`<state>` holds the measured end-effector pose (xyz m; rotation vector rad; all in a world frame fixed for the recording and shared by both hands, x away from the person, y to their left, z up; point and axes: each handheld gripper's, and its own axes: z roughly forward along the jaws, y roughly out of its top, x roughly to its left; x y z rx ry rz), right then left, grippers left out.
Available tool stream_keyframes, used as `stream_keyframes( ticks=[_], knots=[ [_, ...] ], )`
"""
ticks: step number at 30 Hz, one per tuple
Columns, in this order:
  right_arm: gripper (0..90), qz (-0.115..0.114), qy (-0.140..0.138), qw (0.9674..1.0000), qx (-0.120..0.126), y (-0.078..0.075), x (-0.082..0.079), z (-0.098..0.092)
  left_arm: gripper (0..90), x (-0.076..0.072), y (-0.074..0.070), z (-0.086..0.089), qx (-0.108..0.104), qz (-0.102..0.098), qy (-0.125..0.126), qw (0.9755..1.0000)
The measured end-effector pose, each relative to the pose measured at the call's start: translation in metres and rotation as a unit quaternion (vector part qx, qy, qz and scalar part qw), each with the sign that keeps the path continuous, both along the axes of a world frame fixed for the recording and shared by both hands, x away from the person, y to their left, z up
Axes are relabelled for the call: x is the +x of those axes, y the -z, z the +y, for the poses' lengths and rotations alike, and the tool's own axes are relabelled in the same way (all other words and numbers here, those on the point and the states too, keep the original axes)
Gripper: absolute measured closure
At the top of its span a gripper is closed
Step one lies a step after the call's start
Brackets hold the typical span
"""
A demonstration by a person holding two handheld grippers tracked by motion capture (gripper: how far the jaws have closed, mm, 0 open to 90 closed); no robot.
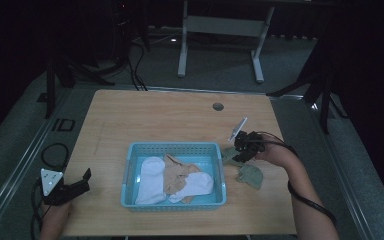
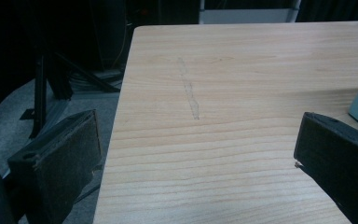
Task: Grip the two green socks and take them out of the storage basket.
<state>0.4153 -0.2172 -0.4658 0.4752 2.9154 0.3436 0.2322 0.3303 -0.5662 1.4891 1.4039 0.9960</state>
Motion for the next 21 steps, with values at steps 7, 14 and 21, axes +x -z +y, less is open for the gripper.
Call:
stream_keyframes(
  ticks=[7,14,21],
  knots=[
    [44.7,-0.004,0.031,0.9994,0.013,-0.003,-0.005,-0.024,0.3,0.000,0.000,0.000,0.000,0.000,-0.001,1.0000],
    [37.7,-0.009,0.058,0.9981,0.018,0.002,-0.009,-0.043,0.4,0.000,0.000,0.000,0.000,0.000,-0.001,1.0000],
    [33.1,-0.019,0.089,0.9949,0.043,0.007,-0.014,-0.063,0.3,0.000,0.000,0.000,-0.001,0.000,-0.002,1.0000]
  ],
)
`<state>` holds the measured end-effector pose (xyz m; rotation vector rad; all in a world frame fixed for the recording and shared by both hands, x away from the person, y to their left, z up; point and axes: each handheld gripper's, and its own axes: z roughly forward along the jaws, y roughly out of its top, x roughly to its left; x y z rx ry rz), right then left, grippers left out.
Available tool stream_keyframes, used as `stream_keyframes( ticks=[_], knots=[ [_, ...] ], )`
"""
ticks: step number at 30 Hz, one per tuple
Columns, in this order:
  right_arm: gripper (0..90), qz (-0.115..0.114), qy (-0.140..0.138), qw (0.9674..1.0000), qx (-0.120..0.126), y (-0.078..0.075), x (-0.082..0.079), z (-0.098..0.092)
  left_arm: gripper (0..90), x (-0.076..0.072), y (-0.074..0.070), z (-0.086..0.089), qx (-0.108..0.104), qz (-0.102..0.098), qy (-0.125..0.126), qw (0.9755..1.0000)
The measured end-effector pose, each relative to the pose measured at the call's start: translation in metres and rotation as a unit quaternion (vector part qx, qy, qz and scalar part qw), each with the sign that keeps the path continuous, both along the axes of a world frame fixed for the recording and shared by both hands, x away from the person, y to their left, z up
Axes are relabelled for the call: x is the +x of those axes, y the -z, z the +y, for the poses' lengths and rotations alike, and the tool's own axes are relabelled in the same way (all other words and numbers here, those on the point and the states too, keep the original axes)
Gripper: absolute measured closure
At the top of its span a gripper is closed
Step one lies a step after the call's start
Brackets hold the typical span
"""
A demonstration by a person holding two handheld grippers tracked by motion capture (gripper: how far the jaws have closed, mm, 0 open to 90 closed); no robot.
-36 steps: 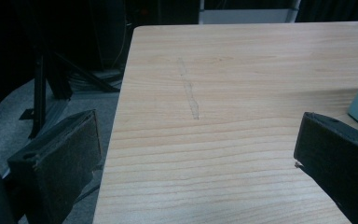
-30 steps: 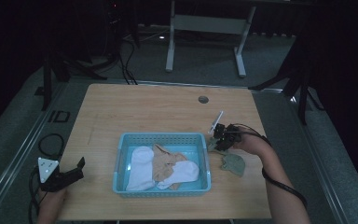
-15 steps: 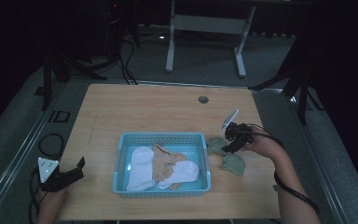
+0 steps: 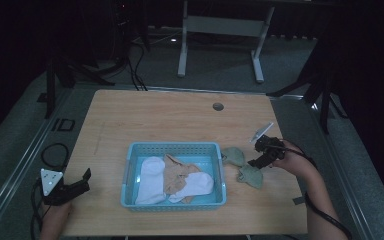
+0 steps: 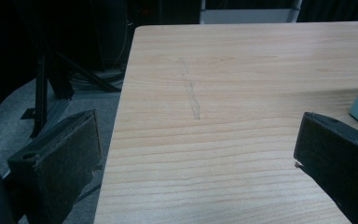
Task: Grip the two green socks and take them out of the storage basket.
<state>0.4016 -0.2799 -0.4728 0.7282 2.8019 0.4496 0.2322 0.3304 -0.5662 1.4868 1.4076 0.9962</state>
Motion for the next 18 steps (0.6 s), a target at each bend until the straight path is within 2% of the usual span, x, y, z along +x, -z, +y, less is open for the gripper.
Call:
stream_keyframes(
  ticks=[4,8,10,15,18],
  knots=[
    [29.0,-0.007,0.024,0.9996,0.010,0.004,-0.001,-0.011,0.4,0.000,0.000,0.000,0.000,-0.001,-0.001,1.0000],
    [20.3,-0.016,0.052,0.9981,0.030,0.010,0.000,-0.025,0.3,0.000,0.000,0.000,0.000,-0.001,-0.001,1.0000],
    [19.6,-0.026,0.069,0.9967,0.034,0.013,0.001,-0.033,0.3,0.000,0.000,0.000,0.000,-0.002,0.000,1.0000],
    [19.3,-0.034,0.103,0.9928,0.051,0.020,-0.001,-0.054,0.4,0.000,0.000,0.000,0.000,-0.001,0.000,1.0000],
    [18.3,-0.041,0.132,0.9881,0.068,0.025,-0.002,-0.067,0.4,0.000,0.000,0.000,0.000,-0.001,0.000,1.0000]
  ],
)
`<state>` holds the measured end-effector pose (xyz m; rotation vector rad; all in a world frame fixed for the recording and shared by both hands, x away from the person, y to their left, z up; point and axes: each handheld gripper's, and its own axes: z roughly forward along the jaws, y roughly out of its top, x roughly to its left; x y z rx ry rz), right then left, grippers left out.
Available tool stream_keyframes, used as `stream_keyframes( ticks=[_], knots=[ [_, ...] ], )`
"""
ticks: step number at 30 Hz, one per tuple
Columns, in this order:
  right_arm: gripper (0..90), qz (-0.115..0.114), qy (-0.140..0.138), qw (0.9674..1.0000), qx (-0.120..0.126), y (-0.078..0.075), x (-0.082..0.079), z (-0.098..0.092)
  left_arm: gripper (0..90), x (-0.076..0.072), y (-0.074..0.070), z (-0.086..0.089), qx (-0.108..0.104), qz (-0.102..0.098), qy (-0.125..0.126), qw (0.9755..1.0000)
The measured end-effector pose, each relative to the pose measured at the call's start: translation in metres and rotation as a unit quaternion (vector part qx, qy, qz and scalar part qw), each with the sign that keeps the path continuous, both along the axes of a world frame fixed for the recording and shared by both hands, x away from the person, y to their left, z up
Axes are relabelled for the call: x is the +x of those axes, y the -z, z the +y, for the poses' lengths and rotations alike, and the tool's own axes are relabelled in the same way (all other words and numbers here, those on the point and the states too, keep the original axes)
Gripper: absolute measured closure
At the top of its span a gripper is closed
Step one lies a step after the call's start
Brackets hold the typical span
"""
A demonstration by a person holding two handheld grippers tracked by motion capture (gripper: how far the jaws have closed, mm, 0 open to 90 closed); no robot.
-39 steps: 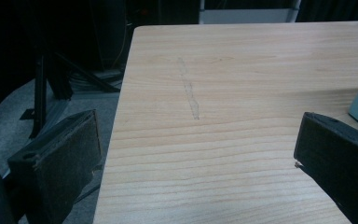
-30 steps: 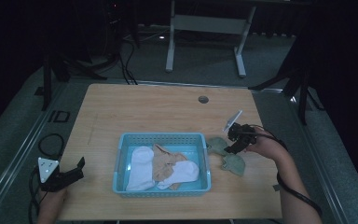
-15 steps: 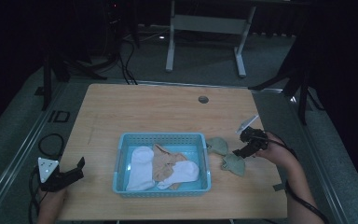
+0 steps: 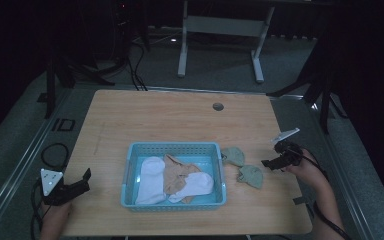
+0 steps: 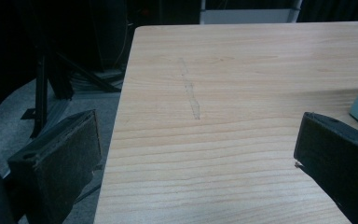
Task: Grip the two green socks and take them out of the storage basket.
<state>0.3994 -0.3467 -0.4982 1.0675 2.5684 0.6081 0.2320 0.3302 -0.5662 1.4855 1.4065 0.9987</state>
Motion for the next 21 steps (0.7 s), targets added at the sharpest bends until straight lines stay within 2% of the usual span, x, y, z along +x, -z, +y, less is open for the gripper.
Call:
stream_keyframes(
  ticks=[3,6,9,11,13,15,16,17,19,21],
  knots=[
    [14.5,-0.010,0.039,0.9984,0.041,0.004,-0.002,-0.013,0.4,0.000,0.000,0.000,0.001,0.000,0.000,1.0000],
    [11.5,-0.031,0.077,0.9945,0.064,0.010,-0.005,-0.025,0.3,0.000,0.000,0.000,0.001,0.000,0.000,1.0000],
    [10.4,-0.054,0.134,0.9846,0.099,0.015,-0.009,-0.037,0.3,0.000,0.000,0.000,0.000,-0.001,0.000,1.0000],
    [10.3,-0.069,0.166,0.9766,0.118,0.020,-0.012,-0.044,0.4,0.000,0.000,0.000,0.001,-0.001,0.001,1.0000],
    [10.3,-0.085,0.200,0.9671,0.133,0.024,-0.015,-0.051,0.3,0.000,0.000,0.000,0.001,-0.001,0.000,1.0000],
    [10.3,-0.100,0.222,0.9598,0.139,0.029,-0.019,-0.055,0.3,0.000,0.000,0.000,0.001,-0.001,0.000,1.0000],
    [10.3,-0.105,0.229,0.9581,0.137,0.031,-0.021,-0.056,0.3,0.000,0.000,0.000,0.000,-0.001,0.001,1.0000],
    [10.4,-0.109,0.231,0.9579,0.131,0.033,-0.023,-0.057,0.4,0.000,0.000,0.000,0.000,-0.001,0.000,1.0000],
    [10.4,-0.122,0.246,0.9541,0.119,0.037,-0.027,-0.058,0.4,0.000,0.000,0.000,0.000,0.000,0.001,1.0000],
    [10.4,-0.126,0.251,0.9525,0.116,0.042,-0.029,-0.058,0.3,0.000,0.000,0.000,0.000,0.000,0.001,1.0000]
  ],
)
